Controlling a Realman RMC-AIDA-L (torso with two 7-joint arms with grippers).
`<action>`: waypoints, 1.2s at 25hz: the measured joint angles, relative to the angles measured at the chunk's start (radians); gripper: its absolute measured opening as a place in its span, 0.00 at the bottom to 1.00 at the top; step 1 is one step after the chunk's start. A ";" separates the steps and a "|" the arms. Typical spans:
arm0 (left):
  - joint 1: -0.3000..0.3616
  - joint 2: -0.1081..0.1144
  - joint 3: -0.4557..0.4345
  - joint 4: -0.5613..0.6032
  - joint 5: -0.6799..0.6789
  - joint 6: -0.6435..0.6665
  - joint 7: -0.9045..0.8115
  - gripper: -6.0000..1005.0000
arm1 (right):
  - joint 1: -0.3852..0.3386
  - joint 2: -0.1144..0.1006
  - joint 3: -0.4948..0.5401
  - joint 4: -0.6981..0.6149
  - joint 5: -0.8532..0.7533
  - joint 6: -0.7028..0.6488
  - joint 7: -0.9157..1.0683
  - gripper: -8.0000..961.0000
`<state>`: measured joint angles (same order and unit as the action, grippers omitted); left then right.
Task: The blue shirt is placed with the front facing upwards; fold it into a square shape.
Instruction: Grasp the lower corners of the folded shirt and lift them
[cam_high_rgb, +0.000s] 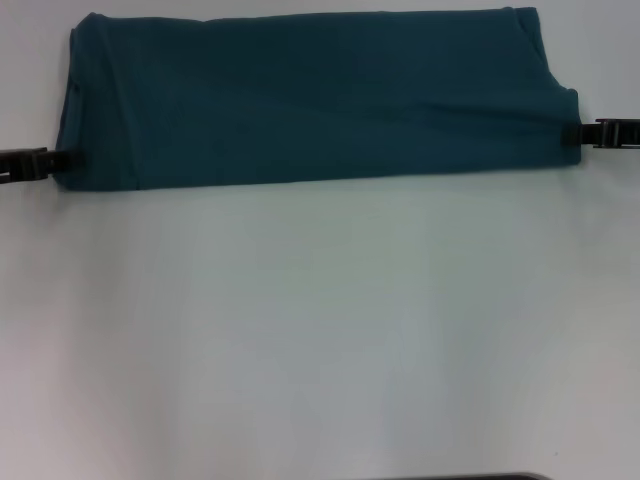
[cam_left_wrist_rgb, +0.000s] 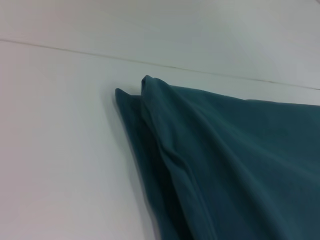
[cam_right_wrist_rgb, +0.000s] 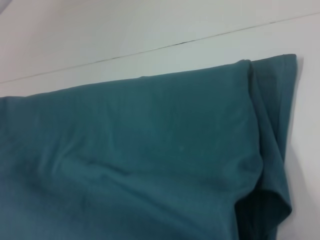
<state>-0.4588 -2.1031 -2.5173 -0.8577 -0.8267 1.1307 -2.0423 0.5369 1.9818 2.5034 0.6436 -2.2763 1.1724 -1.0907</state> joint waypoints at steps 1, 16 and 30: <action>0.000 0.000 0.001 0.000 0.000 0.002 0.000 0.40 | 0.000 0.000 0.000 0.000 0.000 0.000 0.000 0.02; -0.003 -0.003 0.017 0.003 0.005 0.013 0.008 0.72 | 0.000 0.000 0.000 0.005 0.000 0.004 0.000 0.02; -0.008 -0.005 0.030 -0.001 0.040 0.008 -0.004 0.28 | 0.002 0.000 0.000 0.006 0.001 0.006 -0.002 0.01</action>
<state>-0.4673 -2.1081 -2.4878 -0.8589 -0.7862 1.1389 -2.0458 0.5385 1.9818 2.5034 0.6498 -2.2750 1.1781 -1.0922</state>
